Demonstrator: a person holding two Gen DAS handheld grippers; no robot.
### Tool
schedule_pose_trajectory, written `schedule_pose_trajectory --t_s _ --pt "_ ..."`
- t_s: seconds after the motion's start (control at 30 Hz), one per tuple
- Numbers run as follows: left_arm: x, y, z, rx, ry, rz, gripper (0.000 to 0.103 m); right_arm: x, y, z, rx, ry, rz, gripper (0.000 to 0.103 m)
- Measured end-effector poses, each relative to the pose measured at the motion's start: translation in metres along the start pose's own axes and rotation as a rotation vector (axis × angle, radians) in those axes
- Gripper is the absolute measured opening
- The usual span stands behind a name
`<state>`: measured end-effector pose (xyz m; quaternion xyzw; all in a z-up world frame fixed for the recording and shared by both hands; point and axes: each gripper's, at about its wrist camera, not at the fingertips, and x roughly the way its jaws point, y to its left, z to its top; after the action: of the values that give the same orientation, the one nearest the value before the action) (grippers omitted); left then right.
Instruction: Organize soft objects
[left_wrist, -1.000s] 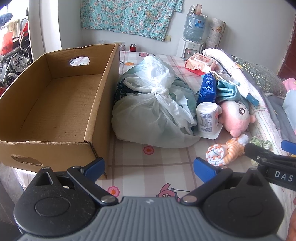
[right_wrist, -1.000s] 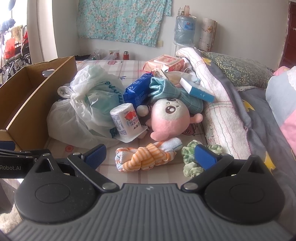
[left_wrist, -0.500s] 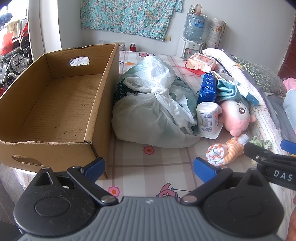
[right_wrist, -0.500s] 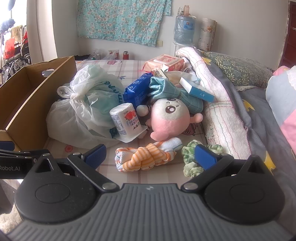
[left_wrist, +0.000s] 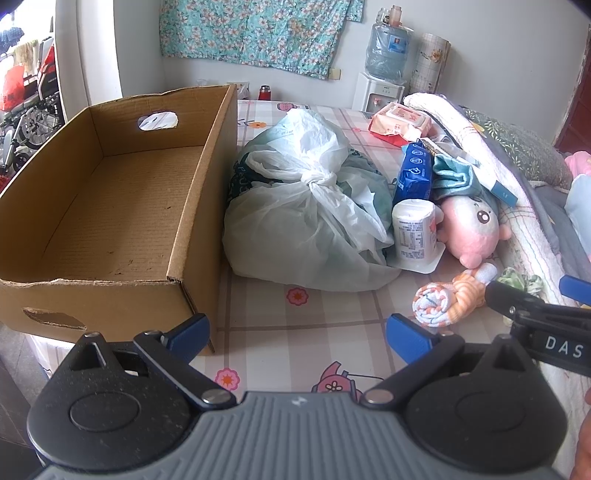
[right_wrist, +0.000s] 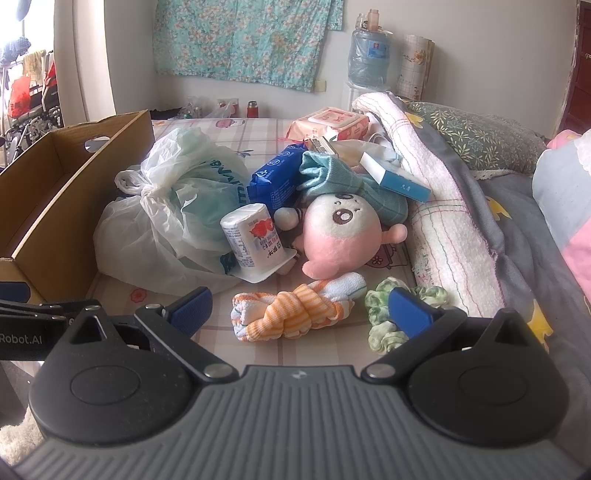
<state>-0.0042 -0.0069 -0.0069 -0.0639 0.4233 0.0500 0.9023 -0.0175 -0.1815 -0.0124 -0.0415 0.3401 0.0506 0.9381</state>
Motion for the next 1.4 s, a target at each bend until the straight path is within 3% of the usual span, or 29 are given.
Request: schedule_pose_trajectory --t_s 0.33,0.63,1.0,1.17,1.4 --pt "0.001 -0.005 -0.004 0.025 0.003 -0.005 0.102 0.001 -0.002 -0.002 0.013 -0.001 -0.008 0.102" --pt "-0.004 -0.031 0.008 0.190 -0.030 -0.124 0.102 -0.001 -0.032 -0.003 0.043 -0.043 -0.073 0.102" --pt "-0.003 -0.056 0.065 0.296 -0.112 -0.293 0.102 0.003 -0.088 0.020 0.147 -0.136 -0.063 0.102" --pt "0.003 -0.061 0.090 0.261 -0.168 -0.311 0.102 0.015 -0.103 0.035 0.203 -0.175 -0.040 0.102" --pt "0.026 -0.091 0.131 0.202 -0.168 -0.383 0.090 0.051 -0.140 0.072 0.257 -0.141 0.031 0.101"
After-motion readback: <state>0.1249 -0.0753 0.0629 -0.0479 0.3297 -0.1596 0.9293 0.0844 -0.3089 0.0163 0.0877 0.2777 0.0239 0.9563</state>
